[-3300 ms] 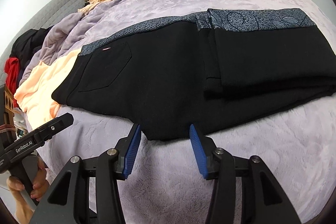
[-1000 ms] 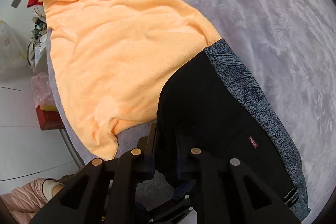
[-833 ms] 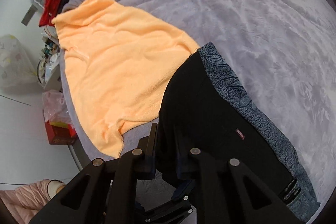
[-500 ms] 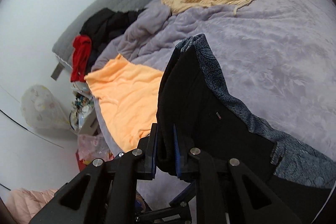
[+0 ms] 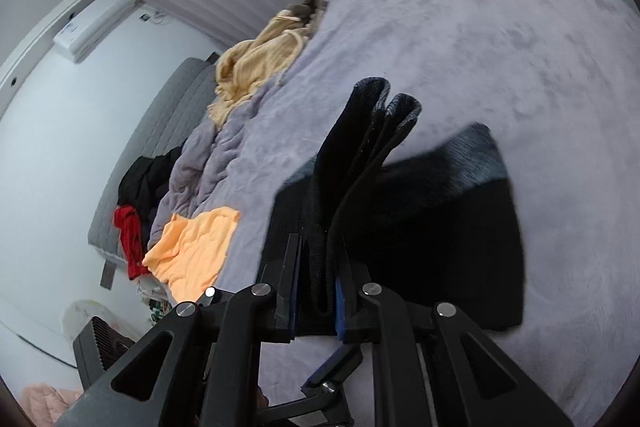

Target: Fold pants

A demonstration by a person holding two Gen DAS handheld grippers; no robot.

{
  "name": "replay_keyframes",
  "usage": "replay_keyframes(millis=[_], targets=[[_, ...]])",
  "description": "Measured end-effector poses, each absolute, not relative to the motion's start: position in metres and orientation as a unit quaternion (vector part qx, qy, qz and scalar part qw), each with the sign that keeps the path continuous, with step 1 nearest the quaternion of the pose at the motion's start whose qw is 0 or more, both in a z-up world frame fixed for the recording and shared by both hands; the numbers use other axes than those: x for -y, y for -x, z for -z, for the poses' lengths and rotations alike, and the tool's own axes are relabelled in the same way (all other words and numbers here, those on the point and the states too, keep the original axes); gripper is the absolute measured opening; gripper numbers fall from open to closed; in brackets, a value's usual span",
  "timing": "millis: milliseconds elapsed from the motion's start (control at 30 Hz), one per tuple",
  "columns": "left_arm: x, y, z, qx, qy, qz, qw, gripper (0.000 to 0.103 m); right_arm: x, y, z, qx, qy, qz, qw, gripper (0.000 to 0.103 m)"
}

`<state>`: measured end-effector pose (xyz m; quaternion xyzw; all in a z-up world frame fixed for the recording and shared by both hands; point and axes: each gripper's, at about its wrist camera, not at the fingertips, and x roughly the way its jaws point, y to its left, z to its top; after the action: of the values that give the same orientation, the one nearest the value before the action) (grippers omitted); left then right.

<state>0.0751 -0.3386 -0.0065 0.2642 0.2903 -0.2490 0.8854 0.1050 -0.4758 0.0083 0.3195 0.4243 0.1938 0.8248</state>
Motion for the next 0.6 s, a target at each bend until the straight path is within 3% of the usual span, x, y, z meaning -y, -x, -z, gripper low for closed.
replay_keyframes(millis=[133, 233, 433, 600], targets=[[0.337, -0.082, 0.025, -0.348, -0.254, 0.287, 0.856, 0.058, 0.494, -0.105, 0.057, -0.452, -0.34, -0.156, 0.809, 0.018], [0.314, -0.08, 0.007, -0.336, -0.232, 0.312, 0.858, 0.085, 0.512, -0.101, 0.076, -0.424, -0.396, -0.171, 0.796, 0.017], [0.248, -0.1, -0.021, -0.332, -0.165, 0.262, 0.891, 0.085, 0.496, -0.094, 0.067, -0.42, -0.35, -0.155, 0.823, 0.018], [0.197, -0.134, 0.0, -0.388, -0.108, 0.185, 0.897, 0.085, 0.481, -0.084, 0.053, -0.422, -0.301, -0.126, 0.846, 0.022]])
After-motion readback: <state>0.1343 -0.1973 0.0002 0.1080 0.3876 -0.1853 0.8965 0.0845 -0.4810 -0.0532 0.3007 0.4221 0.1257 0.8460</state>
